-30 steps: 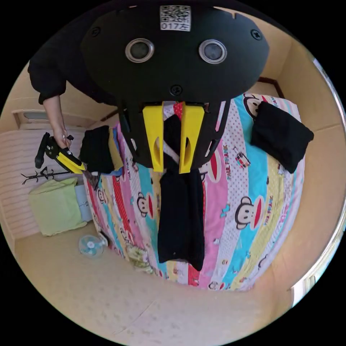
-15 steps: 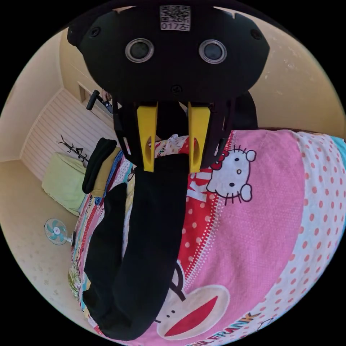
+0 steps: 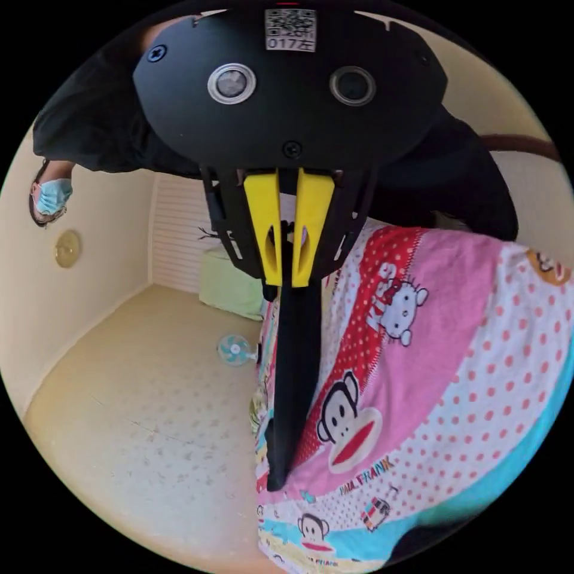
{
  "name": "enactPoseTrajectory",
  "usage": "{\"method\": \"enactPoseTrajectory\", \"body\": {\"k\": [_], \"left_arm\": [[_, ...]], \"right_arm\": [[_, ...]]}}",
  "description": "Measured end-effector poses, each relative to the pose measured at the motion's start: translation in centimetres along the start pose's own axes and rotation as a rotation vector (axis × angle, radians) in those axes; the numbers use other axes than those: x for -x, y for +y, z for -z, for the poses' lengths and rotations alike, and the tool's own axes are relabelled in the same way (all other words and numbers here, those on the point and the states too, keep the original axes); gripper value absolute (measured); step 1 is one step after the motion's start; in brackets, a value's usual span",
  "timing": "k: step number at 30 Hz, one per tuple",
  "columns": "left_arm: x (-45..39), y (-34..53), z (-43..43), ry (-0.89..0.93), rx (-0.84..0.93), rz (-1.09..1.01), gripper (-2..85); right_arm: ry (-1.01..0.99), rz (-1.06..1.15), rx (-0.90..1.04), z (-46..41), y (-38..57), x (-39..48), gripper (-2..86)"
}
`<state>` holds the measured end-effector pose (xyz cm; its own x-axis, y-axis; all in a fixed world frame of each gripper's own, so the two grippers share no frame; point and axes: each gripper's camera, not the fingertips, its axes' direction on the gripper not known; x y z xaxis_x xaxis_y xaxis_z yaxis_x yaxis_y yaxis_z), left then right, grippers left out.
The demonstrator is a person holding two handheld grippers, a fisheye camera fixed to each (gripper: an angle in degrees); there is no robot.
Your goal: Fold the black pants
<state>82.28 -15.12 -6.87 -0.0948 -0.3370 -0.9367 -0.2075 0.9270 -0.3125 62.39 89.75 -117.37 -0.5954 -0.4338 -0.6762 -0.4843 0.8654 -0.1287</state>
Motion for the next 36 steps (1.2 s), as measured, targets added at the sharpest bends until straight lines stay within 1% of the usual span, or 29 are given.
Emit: {"method": "enactPoseTrajectory", "body": {"k": [2,4,5,7,10,11,16,18,19,21,22,24,25,26,27,28,29,30,32,34,35,36], "left_arm": [[0.2,1.1,3.0,-0.107,-0.034,0.048,3.5],[2.7,2.7,5.0,-0.254,-0.060,0.265,4.0],[3.4,3.2,5.4,-0.268,-0.070,0.330,3.9],[5.0,6.5,7.1,-0.286,-0.144,0.536,2.8],[5.2,12.0,7.9,-0.200,-0.227,0.609,4.3],[5.1,13.2,7.9,-0.203,-0.231,0.626,4.4],[3.1,23.5,7.6,-0.388,-0.202,0.744,4.3],[2.9,26.4,7.2,-0.400,-0.193,0.791,4.2],[2.5,28.2,7.1,-0.417,-0.213,0.818,4.2],[2.0,30.1,7.1,-0.424,-0.248,0.848,4.1],[1.7,30.8,7.2,-0.416,-0.271,0.852,4.0],[0.9,31.1,7.4,-0.414,-0.300,0.820,4.0],[0.4,30.9,7.5,-0.420,-0.307,0.791,4.0],[0.2,30.6,7.6,-0.422,-0.309,0.774,4.0],[-0.3,29.9,7.6,-0.420,-0.312,0.732,4.2],[-0.8,28.8,7.6,-0.412,-0.312,0.683,4.9],[-1.1,28.0,7.5,-0.408,-0.310,0.661,5.2],[-1.6,26.3,7.1,-0.400,-0.302,0.622,6.1],[-2.9,23.0,5.7,-0.387,-0.261,0.538,7.8],[-6.0,17.6,2.0,-0.406,-0.142,0.401,10.6],[-7.1,16.2,0.7,-0.417,-0.102,0.361,11.1],[-9.2,13.8,-2.2,-0.441,-0.013,0.284,12.3]], "right_arm": [[-0.045,0.108,0.008,-1.9,-2.9,1.8,3.5],[-0.072,0.177,0.032,-3.7,-5.0,3.3,3.8],[-0.080,0.220,0.051,-4.9,-6.3,4.2,4.1],[-0.075,0.270,0.075,-6.4,-8.3,5.5,4.7],[-0.064,0.313,0.054,-7.6,-11.6,6.7,6.5],[-0.058,0.321,0.037,-7.9,-13.0,7.0,7.3],[-0.045,0.289,-0.031,-10.2,-18.9,6.2,11.4],[-0.063,0.248,-0.002,-12.6,-20.5,4.9,12.0],[-0.090,0.243,0.047,-14.9,-21.1,4.0,11.9],[-0.194,0.324,0.164,-18.8,-20.8,3.1,9.6],[-0.227,0.374,0.198,-20.4,-19.6,2.5,7.5],[-0.257,0.429,0.121,-20.0,-17.2,1.1,5.8],[-0.319,0.448,0.079,-19.0,-15.2,0.1,5.3],[-0.430,0.476,0.048,-17.7,-12.6,-1.2,5.0],[-0.490,0.487,0.037,-17.0,-11.2,-1.9,4.9],[-0.600,0.499,0.029,-16.2,-8.4,-3.3,4.7],[-0.663,0.496,0.046,-16.2,-5.5,-4.7,4.6],[-0.662,0.489,0.060,-16.5,-4.1,-5.3,4.6],[-0.581,0.454,0.117,-18.6,1.4,-7.6,4.4],[-0.567,0.460,0.174,-20.1,4.6,-8.9,4.3],[-0.557,0.468,0.196,-20.6,6.3,-9.5,4.3],[-0.570,0.479,0.195,-20.5,7.1,-9.7,4.2]]}}
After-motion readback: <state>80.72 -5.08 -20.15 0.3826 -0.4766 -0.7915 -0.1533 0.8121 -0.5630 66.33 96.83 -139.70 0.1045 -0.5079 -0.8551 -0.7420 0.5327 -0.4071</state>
